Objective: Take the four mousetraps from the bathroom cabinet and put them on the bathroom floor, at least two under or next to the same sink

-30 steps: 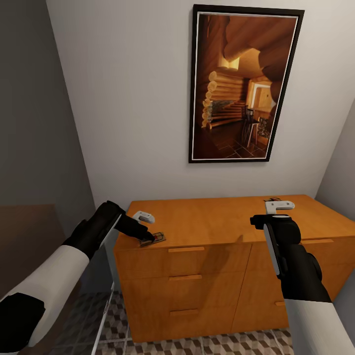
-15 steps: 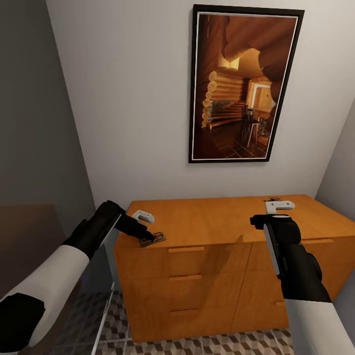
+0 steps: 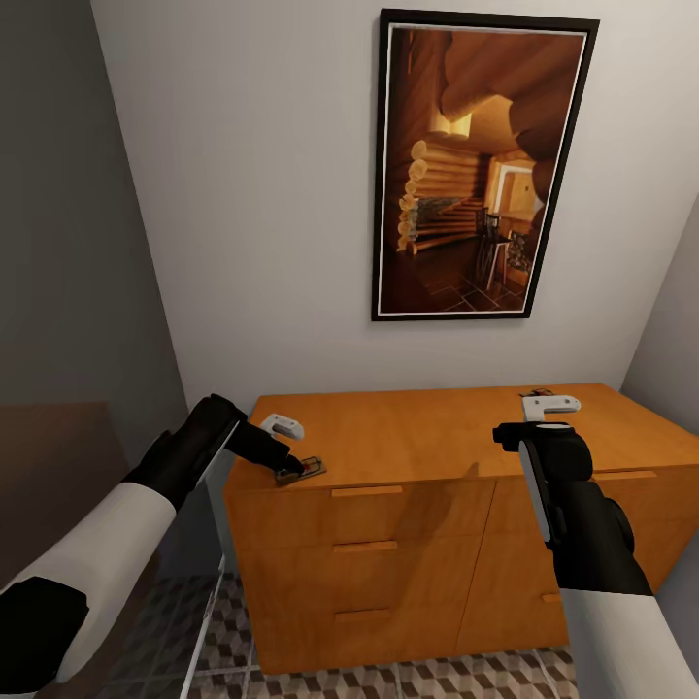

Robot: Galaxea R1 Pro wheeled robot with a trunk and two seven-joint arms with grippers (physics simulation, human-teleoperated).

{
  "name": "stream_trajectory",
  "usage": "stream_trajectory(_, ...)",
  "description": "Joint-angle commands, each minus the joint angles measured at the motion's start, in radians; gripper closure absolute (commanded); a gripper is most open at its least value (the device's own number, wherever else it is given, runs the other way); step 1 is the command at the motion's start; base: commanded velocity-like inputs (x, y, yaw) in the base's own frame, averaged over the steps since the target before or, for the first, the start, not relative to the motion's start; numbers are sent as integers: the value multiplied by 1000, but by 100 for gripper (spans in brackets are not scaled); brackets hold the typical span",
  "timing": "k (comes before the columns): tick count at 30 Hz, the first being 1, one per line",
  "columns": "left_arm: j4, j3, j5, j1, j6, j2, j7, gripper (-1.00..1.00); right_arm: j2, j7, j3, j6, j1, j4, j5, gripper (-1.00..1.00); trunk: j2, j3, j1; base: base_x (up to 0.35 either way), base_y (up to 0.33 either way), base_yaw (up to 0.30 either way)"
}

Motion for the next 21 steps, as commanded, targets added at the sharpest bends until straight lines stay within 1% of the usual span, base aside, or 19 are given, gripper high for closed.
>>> stream_trajectory(1, 56, -3, 5, 0, 10, 0, -13, 100, 0, -2, 1, 4, -1, -1, 0, -100, -1, -1, 0, 0, 0, 0)
stream_trajectory(4, 18, -4, 10, 0, 13, 0, -15, 100, 0, -3, 0, 4, -1, -1, -1, -100, -1, -1, 0, 0, 0, 0)
stream_trajectory(5, -13, -3, 11, 0, 14, 0, -15, 100, 0, -3, 0, 4, -1, -1, -1, -100, -1, -1, 0, 0, 0, 0)
stream_trajectory(9, -87, -2, 14, 0, 15, 0, -16, 100, 0, -3, 0, 4, -1, -1, 0, -100, -1, -1, 0, 0, 0, 0)
stream_trajectory(13, -131, -2, 13, 0, 17, 0, -15, 100, 0, -4, 0, 4, -1, -1, 0, -100, -1, -1, 0, 0, 0, 0)
stream_trajectory(21, -164, 0, 11, 0, 17, 0, -14, 100, 0, -4, 1, 4, -1, -1, -1, -100, -1, -1, 0, 0, 0, 0)
